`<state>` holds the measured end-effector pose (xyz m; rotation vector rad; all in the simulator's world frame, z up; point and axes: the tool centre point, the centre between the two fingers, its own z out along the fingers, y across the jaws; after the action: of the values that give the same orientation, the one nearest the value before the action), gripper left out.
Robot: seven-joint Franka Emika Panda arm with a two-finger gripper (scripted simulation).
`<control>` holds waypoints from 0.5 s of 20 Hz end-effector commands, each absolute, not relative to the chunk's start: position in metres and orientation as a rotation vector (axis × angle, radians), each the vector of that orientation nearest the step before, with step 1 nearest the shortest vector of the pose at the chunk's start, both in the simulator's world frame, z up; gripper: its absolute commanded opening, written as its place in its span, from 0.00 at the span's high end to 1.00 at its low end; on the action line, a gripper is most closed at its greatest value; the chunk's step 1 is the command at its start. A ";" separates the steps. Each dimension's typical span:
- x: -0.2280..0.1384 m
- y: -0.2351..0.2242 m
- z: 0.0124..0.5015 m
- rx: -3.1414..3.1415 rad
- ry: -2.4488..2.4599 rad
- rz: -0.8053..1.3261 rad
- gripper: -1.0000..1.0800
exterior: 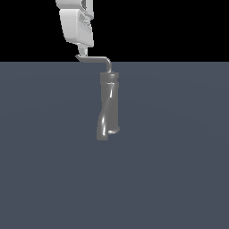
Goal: Turn on the faucet by rotating a designated handle.
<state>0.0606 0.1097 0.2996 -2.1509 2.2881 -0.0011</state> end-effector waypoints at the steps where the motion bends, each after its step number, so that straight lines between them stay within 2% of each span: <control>1: 0.053 0.111 0.300 -2.152 2.289 0.000 1.00; 10: 0.027 0.114 0.300 -2.151 2.289 0.000 1.00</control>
<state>0.0350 0.1103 0.2997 -2.1423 2.2903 -0.0062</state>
